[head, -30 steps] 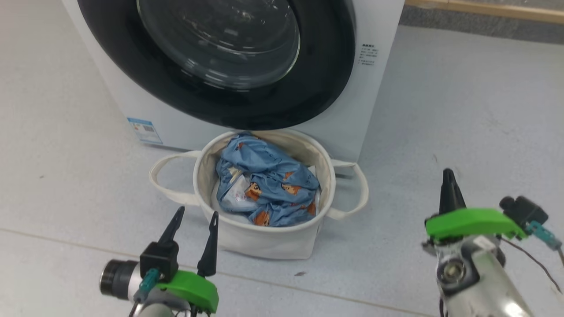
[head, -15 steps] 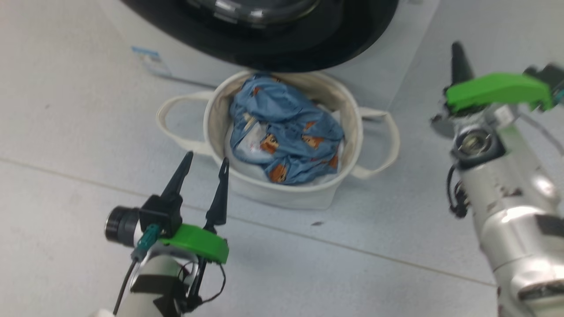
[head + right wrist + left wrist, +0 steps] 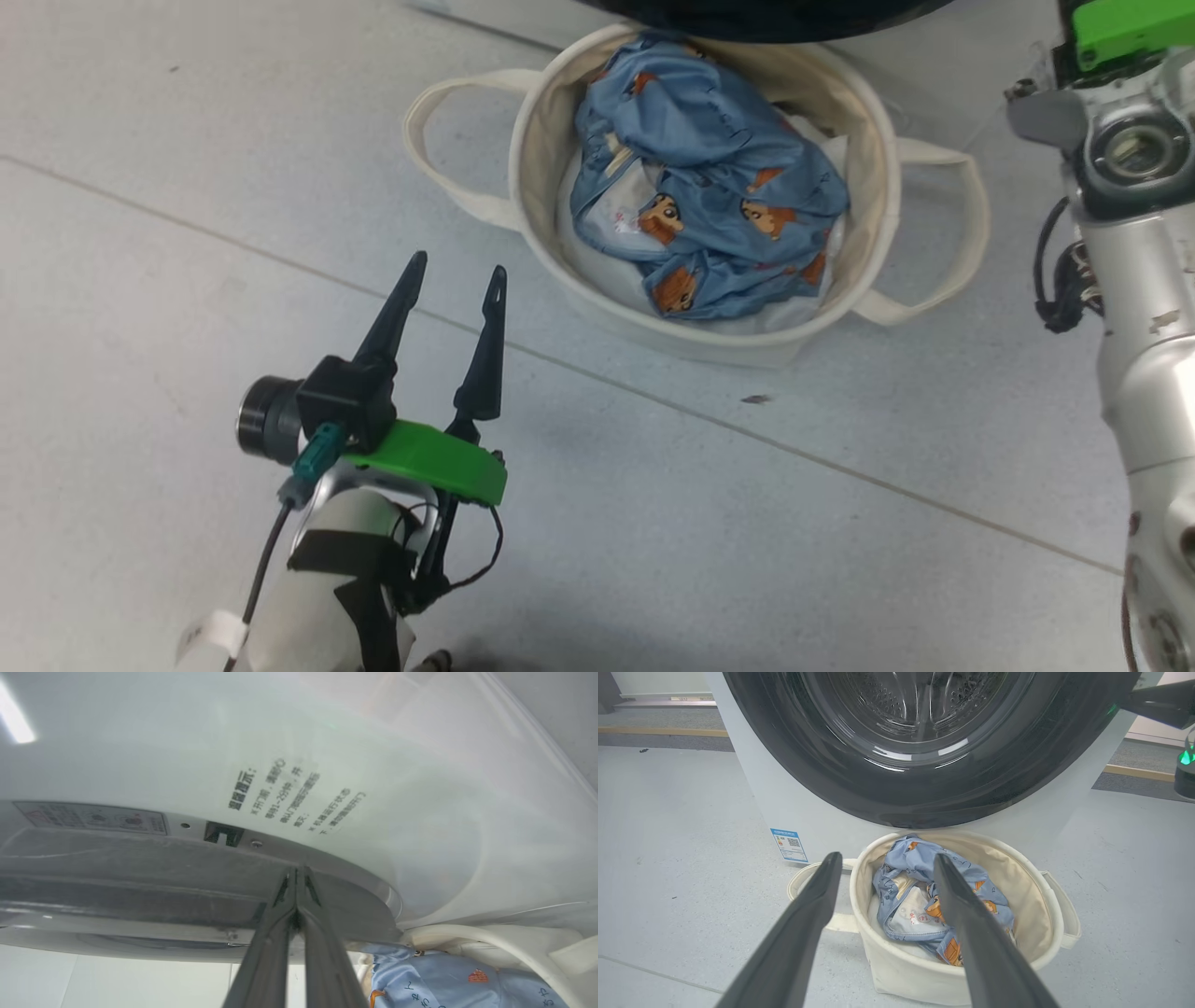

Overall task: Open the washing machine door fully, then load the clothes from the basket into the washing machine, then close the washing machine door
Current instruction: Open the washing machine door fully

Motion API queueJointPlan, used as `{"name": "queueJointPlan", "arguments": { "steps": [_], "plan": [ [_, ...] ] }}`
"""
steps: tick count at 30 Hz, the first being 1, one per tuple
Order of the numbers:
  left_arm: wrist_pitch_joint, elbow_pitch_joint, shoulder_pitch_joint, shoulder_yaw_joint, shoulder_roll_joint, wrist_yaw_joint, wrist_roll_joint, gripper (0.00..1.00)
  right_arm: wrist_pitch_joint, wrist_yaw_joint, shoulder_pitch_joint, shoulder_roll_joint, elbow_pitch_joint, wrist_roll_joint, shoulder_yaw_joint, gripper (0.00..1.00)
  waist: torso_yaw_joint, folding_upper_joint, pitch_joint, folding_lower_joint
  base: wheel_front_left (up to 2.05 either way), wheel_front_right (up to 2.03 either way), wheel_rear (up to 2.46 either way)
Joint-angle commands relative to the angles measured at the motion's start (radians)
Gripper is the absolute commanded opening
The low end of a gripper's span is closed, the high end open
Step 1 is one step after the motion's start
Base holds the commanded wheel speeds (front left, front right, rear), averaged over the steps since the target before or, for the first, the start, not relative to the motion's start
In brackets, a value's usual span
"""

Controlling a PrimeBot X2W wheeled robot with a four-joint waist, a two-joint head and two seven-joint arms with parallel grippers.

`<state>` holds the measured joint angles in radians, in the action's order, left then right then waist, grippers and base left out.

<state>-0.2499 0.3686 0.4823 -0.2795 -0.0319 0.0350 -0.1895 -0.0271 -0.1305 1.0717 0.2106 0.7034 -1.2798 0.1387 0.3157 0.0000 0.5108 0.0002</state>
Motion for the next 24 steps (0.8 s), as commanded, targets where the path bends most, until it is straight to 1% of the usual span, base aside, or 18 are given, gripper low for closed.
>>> {"name": "queueJointPlan", "arguments": {
  "steps": [1,8,13,19,24],
  "plan": [
    [-0.012,-0.034,0.017,0.023,-0.018,0.007,-0.008,1.00,-0.009,0.000,0.032,-0.011,-0.046,-0.015,0.018,0.00,0.016,0.0000,0.017,-0.0002,0.00,0.00,0.00],
    [-0.012,-0.038,0.022,0.014,-0.018,0.012,-0.015,1.00,-0.023,0.000,0.057,-0.005,-0.067,-0.058,0.027,0.00,0.024,0.0000,0.036,-0.0002,0.00,0.00,0.00],
    [-0.012,-0.044,0.031,0.003,-0.018,0.016,-0.023,1.00,-0.060,0.000,0.086,-0.002,-0.077,-0.111,0.023,0.00,0.031,0.0000,0.057,-0.0002,0.00,0.00,0.00],
    [-0.012,-0.041,0.030,-0.013,-0.018,0.020,-0.033,1.00,-0.165,0.000,0.091,-0.015,-0.059,-0.194,0.022,0.00,0.029,0.0000,0.056,-0.0002,0.00,0.00,0.00],
    [-0.012,-0.033,0.022,-0.010,-0.018,0.021,-0.024,1.00,-0.242,0.000,0.056,-0.028,-0.041,-0.225,0.045,0.00,0.022,0.0000,0.034,-0.0002,0.00,0.00,0.00]
  ]
}}
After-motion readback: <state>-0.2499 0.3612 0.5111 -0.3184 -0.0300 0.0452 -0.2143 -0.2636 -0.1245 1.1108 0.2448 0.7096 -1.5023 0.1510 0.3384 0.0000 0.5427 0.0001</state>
